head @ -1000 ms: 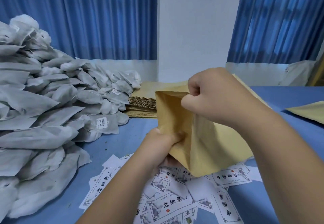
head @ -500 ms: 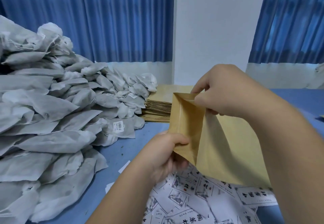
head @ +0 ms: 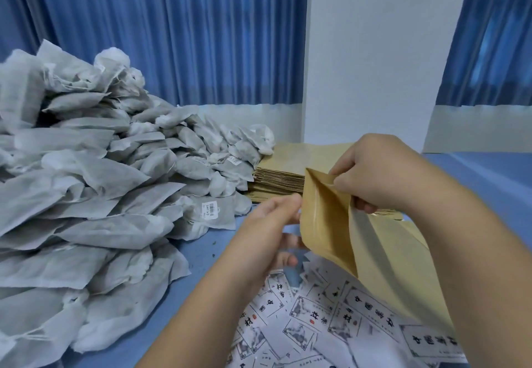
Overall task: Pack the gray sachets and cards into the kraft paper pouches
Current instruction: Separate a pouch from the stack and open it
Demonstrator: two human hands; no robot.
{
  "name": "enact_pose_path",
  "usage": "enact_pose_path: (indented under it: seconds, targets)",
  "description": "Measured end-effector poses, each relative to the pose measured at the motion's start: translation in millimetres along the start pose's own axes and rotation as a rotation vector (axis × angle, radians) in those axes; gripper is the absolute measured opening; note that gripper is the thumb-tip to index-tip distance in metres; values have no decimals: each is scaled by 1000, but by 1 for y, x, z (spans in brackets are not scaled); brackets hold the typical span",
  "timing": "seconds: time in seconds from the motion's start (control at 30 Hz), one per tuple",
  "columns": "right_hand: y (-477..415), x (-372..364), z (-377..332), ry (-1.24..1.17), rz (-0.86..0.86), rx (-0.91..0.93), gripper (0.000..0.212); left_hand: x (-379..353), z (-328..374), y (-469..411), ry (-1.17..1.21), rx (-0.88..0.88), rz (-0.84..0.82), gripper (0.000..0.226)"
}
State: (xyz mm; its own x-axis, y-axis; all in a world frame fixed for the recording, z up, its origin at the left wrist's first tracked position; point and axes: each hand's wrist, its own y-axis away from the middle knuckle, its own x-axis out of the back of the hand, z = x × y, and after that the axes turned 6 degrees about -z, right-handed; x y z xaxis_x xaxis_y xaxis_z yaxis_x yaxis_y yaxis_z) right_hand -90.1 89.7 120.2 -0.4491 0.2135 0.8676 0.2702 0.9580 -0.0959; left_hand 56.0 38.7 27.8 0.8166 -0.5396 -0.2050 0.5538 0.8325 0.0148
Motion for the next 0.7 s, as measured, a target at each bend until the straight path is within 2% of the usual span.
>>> enact_pose_path:
  seconds: [0.07, 0.13, 0.2, 0.27, 0.33, 0.37, 0.43, 0.53, 0.7]
  targets:
    - [1, 2, 1, -24, -15, -14, 32, 6, 6, -5, -41, -95, 181, 10]
    - [3, 3, 2, -37, -18, -17, 33, 20, 10, -15, -290, -206, 375, 12]
    - [3, 4, 2, -37, -21, -14, 33, 36, 14, -27, -716, -298, 508, 18]
    - [2, 5, 2, -44, -30, -9, 33, 54, 18, -41, -1329, -303, 565, 25]
    - [1, 6, 2, -54, -36, -4, 32, 76, 23, -54, -1890, -240, 545, 35]
    - [1, 6, 3, -53, -39, -2, 32, 86, 26, -61, -2070, -190, 517, 38]
    - [1, 5, 5, -46, -45, 2, 31, 106, 34, -68, -2210, -68, 492, 48]
    - [-2, 4, 6, -41, -44, 13, 31, 124, 44, -79, -2208, 60, 481, 52]
    - [-5, 3, 7, -32, -59, 17, 31, 130, 47, -93, -2280, 78, 484, 41]
